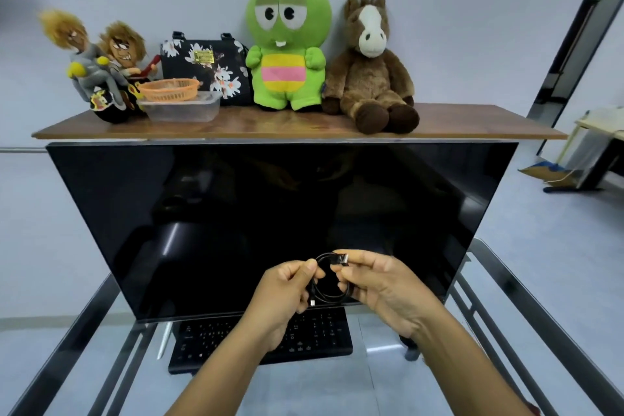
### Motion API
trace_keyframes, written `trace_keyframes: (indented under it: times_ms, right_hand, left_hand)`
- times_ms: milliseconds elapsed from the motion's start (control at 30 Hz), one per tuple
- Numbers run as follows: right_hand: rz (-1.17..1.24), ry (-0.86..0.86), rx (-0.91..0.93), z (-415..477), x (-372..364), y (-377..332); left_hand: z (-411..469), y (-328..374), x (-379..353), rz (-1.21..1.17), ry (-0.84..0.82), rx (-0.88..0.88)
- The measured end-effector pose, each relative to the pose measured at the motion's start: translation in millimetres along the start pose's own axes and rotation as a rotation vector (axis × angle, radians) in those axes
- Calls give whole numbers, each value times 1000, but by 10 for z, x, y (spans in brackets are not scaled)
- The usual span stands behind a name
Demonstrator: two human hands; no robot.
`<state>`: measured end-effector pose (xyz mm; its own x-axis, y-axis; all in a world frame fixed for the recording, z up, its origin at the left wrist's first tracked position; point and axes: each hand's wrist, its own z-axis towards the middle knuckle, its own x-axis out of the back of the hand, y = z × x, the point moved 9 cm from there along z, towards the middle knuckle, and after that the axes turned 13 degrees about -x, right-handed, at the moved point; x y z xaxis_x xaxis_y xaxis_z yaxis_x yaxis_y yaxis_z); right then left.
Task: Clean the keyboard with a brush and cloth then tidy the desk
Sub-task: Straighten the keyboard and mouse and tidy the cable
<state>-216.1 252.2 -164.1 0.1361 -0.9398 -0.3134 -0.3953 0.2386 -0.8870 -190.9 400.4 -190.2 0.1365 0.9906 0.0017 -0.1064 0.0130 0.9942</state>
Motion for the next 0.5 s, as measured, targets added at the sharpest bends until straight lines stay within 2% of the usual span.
trace_keyframes:
  times_ms: [67, 167, 267, 500]
  right_hand:
    - [-40, 129, -49, 32, 280, 214]
    - [-276, 336, -130, 34, 726, 517]
    - [-328, 418, -182, 50, 1090, 814]
    - [-326, 603, -347, 269, 1844, 1531]
  left_hand:
    - [-18, -318, -128, -81, 39, 126]
    - [-67, -759, -374, -158, 117, 279]
    - [-83, -1160, -678, -197, 154, 385]
    - [-70, -2013, -1082, -2, 63, 527]
